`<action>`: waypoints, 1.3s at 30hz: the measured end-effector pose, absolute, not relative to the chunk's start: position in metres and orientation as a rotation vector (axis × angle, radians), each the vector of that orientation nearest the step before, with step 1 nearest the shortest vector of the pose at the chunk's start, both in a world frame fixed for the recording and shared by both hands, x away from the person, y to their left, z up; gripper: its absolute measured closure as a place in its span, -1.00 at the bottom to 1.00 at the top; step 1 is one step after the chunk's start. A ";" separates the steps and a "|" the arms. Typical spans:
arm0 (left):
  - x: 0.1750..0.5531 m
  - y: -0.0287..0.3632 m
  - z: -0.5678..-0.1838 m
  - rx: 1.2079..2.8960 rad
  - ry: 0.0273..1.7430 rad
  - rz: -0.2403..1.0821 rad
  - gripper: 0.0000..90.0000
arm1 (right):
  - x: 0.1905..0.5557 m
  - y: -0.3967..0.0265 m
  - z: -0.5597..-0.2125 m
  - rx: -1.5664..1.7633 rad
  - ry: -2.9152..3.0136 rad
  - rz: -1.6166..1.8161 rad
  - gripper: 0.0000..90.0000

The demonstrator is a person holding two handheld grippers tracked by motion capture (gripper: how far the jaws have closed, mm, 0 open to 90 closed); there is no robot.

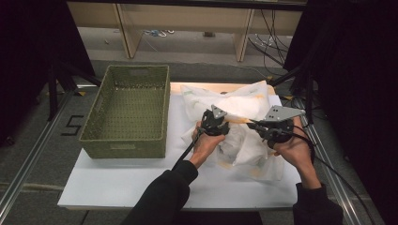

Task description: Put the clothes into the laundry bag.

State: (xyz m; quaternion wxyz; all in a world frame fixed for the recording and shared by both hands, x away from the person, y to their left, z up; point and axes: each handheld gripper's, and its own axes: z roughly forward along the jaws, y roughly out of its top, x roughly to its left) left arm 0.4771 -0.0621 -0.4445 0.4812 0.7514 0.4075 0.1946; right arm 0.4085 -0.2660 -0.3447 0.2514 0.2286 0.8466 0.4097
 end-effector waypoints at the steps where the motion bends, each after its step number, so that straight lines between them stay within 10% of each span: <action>1: 0.479 -0.059 -0.446 1.818 1.012 0.454 0.58 | 0.410 -0.265 -0.348 0.628 2.314 1.105 0.99; 14: 0.439 -0.020 -0.431 1.937 1.003 0.302 -0.41 | 0.421 -0.254 -0.376 0.650 2.423 0.999 0.99; 29: 0.392 -0.017 -0.478 2.195 0.883 0.205 -0.68 | 0.423 -0.253 -0.377 0.639 2.430 0.986 0.99; 31: 0.395 -0.023 -0.480 2.183 0.837 0.209 -0.57 | 0.422 -0.254 -0.376 0.638 2.425 0.988 0.99; 35: 0.405 -0.039 -0.476 2.081 0.827 0.224 0.33 | 0.419 -0.254 -0.372 0.634 2.421 1.004 0.99; 39: 0.423 -0.051 -0.463 1.965 0.865 0.291 0.65 | 0.414 -0.253 -0.365 0.638 2.422 1.037 0.99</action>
